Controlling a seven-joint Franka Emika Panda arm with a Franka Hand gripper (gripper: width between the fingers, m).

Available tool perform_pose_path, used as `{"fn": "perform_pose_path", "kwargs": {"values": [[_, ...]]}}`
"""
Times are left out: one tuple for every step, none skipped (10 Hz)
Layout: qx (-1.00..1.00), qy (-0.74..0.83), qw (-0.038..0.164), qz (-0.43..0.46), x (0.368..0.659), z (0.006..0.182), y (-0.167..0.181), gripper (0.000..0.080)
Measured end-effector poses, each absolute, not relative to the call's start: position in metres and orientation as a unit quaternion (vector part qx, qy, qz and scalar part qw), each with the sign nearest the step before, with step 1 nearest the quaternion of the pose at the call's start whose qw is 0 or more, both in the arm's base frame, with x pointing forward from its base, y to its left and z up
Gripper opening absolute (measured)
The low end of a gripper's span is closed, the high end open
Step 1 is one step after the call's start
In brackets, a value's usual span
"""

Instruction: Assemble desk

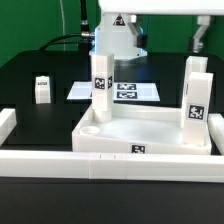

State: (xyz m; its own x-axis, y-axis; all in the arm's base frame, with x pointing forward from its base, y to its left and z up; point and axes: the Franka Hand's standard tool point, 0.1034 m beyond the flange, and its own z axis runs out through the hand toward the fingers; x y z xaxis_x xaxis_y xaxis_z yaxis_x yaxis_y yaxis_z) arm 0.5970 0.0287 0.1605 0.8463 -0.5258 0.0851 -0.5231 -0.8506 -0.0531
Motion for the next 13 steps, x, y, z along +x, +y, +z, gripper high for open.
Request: {"fn": "perform_pose_path", "kwargs": {"values": [[-0.961,0.272,0.014,-0.048,0.597,0.16,0.03,0.0649],[-0.961,0.272,0.013,-0.048,0.597,0.16,0.029,0.0649],[-0.961,0.272,0.013,-0.047,0.597,0.159,0.03,0.0649],[-0.962,0.27,0.013,-0.047,0.596,0.159,0.03,0.0649],[-0.976,0.214,0.009,-0.045,0.59,0.158,0.024,0.0649],[-0.986,0.158,0.007,-0.045,0.576,0.159,0.007,0.0649],[-0.992,0.113,0.005,-0.048,0.559,0.159,-0.018,0.0649],[-0.996,0.083,0.001,-0.045,0.547,0.159,-0.048,0.0649],[-0.997,0.059,-0.003,-0.045,0.545,0.159,-0.073,0.0649],[-0.996,0.073,-0.007,-0.045,0.542,0.158,-0.093,0.0649],[-0.996,0.073,-0.006,-0.044,0.543,0.158,-0.087,0.0649],[-0.997,0.07,-0.005,-0.044,0.544,0.157,-0.084,0.0649],[-0.997,0.071,-0.006,-0.044,0.543,0.157,-0.086,0.0649]]}}
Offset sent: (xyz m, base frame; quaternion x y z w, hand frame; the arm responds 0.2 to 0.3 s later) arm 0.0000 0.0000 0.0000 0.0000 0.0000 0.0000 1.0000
